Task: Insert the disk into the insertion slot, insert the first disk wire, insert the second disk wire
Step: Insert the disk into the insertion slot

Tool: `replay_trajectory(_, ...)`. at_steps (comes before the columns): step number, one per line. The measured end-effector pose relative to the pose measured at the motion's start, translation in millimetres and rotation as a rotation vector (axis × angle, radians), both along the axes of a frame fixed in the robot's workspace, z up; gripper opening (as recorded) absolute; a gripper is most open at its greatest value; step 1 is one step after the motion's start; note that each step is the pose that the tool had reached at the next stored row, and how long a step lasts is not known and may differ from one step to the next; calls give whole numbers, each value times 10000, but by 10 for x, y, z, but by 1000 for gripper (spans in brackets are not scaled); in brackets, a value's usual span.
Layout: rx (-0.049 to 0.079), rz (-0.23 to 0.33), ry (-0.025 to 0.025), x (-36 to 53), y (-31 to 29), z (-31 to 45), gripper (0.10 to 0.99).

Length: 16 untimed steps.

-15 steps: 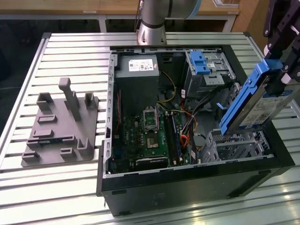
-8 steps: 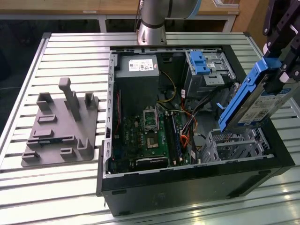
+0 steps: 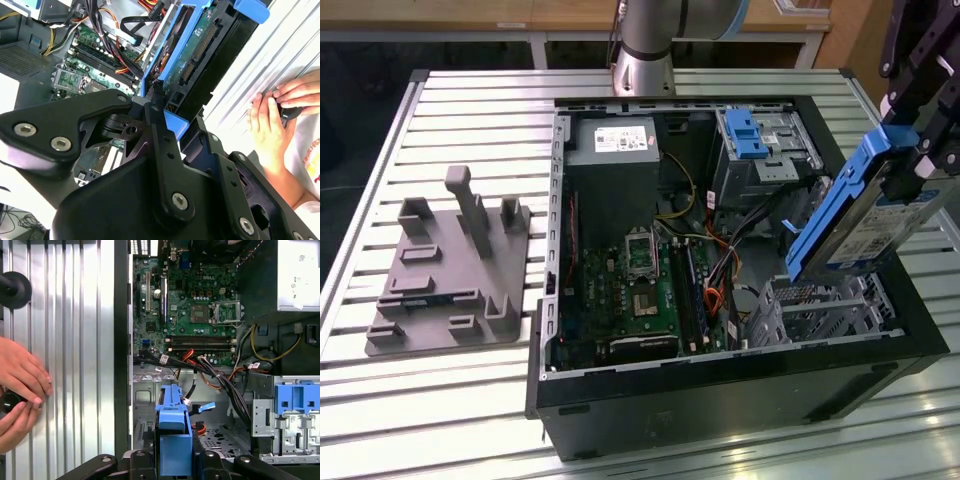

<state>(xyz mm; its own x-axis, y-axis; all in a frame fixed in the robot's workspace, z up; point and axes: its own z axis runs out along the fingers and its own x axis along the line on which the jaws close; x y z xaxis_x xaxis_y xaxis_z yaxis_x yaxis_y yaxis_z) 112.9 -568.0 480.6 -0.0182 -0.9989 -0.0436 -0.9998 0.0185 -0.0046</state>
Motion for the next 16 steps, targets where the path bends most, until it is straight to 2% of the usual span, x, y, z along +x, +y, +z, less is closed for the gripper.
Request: replay_trajectory(16, -1, 0, 0, 1, 0, -73, 365)
